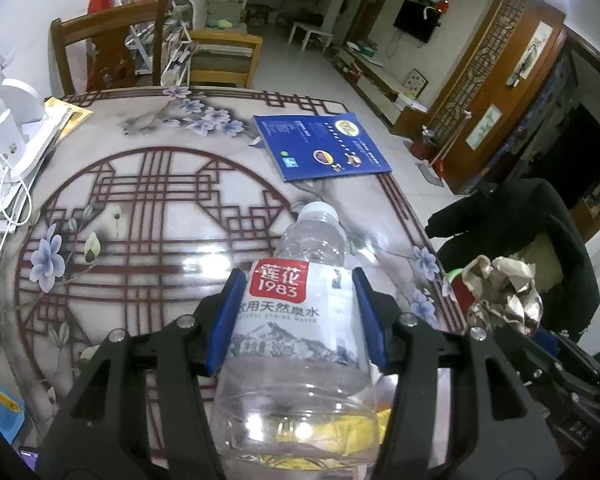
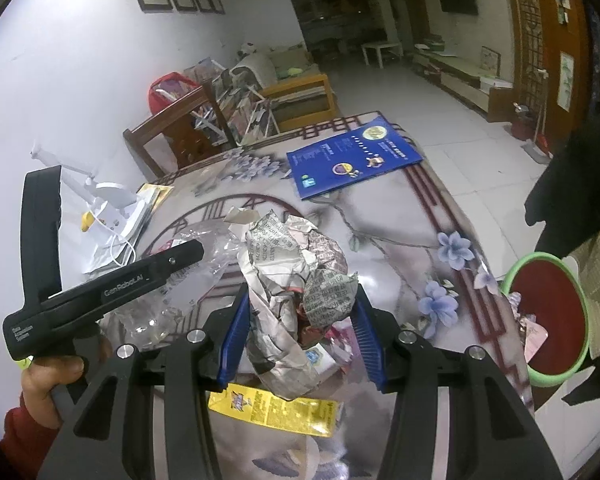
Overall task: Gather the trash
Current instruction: 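Carry the water bottle and newspaper in both tools over the red bin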
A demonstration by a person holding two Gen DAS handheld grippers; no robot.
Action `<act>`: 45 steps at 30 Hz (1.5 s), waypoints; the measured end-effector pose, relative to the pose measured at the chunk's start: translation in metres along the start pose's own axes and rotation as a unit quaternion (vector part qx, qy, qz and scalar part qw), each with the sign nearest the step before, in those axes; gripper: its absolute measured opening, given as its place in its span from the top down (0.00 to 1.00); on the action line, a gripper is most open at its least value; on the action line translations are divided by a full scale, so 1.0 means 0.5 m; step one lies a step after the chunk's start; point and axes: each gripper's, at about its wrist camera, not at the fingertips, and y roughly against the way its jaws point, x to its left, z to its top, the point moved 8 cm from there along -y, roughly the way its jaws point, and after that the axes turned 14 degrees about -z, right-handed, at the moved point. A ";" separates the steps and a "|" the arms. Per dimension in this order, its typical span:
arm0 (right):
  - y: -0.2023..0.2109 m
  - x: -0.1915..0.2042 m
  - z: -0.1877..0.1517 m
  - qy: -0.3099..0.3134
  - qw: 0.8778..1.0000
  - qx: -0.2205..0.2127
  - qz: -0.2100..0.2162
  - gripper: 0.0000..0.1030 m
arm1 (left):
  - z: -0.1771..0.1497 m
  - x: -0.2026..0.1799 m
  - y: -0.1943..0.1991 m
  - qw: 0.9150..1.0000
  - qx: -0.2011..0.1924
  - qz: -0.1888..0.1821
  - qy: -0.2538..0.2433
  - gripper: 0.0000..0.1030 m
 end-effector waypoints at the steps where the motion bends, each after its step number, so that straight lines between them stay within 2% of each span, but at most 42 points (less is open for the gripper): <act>1: 0.004 -0.005 -0.003 -0.003 1.000 0.000 -0.002 0.54 | -0.002 -0.007 -0.001 1.000 0.001 -0.002 -0.003 0.50; 27: 0.042 -0.141 -0.042 -0.073 0.997 -0.005 -0.038 0.54 | -0.040 -0.118 -0.046 0.998 0.035 -0.019 -0.051 0.50; 45: 0.054 -0.228 -0.035 -0.090 0.995 -0.008 -0.053 0.54 | -0.041 -0.192 -0.078 0.997 0.037 -0.027 -0.065 0.50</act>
